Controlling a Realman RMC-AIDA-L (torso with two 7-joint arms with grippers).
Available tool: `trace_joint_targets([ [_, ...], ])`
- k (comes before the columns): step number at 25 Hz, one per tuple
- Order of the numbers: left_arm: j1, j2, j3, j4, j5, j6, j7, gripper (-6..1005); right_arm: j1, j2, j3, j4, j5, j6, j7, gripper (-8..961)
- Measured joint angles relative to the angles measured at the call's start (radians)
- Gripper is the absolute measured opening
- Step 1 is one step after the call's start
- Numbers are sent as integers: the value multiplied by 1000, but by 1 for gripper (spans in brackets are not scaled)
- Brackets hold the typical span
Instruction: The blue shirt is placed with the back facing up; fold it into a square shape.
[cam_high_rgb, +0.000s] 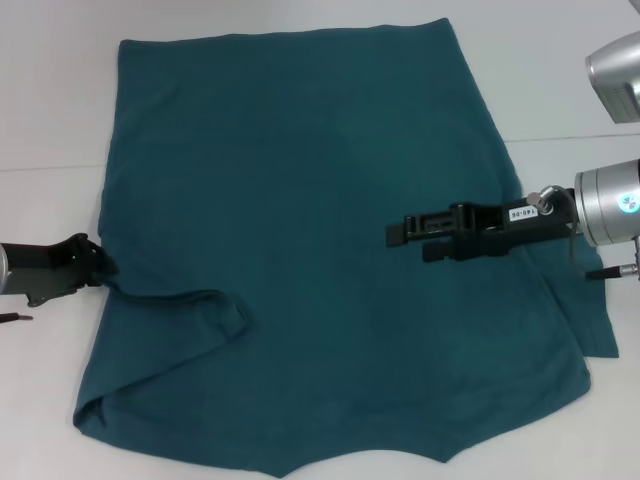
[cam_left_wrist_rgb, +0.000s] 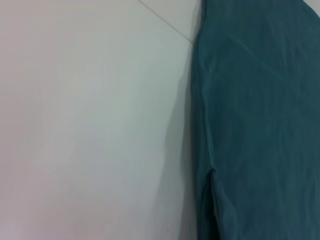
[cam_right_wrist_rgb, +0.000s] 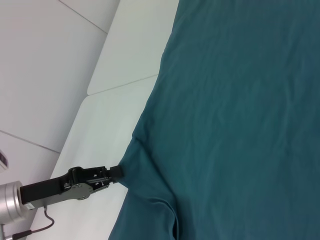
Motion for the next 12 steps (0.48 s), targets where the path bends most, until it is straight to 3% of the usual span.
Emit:
trace_joint_targets([
  [3,0,0,0,0,0,2,0,164,-1,0,0,0,0,0,0,843],
  [12,0,0,-1,0,-59,30,25,68,-1,1,0,0,0,2,0,841],
])
